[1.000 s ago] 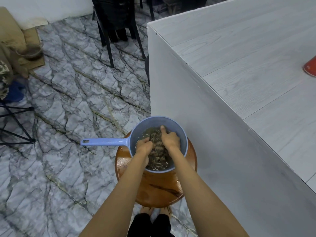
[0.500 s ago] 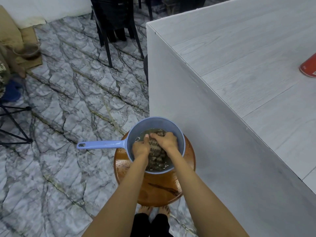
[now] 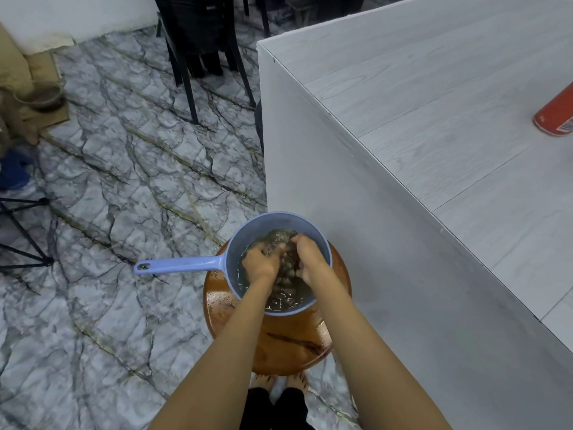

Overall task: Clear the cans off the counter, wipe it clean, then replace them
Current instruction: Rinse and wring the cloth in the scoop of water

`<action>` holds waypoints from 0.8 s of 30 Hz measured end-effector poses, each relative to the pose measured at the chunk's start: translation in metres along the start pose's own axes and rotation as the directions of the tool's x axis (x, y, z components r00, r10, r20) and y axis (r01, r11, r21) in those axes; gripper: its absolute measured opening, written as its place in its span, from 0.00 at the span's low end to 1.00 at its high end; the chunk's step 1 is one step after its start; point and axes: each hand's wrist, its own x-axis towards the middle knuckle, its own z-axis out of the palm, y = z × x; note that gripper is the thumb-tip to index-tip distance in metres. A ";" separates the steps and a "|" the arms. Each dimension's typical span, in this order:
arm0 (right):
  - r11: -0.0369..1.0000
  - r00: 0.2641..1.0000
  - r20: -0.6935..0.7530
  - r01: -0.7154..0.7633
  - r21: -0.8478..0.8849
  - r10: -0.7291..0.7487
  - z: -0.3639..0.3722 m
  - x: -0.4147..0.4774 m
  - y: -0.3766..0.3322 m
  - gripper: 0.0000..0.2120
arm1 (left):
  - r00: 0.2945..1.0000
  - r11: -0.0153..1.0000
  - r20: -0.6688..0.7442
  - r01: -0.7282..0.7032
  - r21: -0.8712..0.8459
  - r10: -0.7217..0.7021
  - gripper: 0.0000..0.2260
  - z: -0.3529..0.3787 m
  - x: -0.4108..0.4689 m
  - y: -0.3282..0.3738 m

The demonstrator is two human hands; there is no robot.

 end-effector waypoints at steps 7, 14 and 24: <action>0.998 1.000 -0.019 0.010 -0.062 -0.011 -0.005 -0.003 0.005 0.05 | 0.998 0.999 0.031 0.054 -0.003 -0.054 0.23 -0.002 0.000 0.001; 0.970 0.983 -0.072 0.153 -0.189 -0.169 -0.004 -0.010 0.012 0.05 | 0.973 0.999 0.227 -0.046 0.016 0.041 0.28 -0.016 0.004 -0.004; 0.900 0.952 -0.078 0.252 -0.356 -0.297 -0.005 -0.016 0.010 0.14 | 0.985 0.986 0.108 0.146 -0.083 -0.137 0.17 -0.017 0.013 -0.007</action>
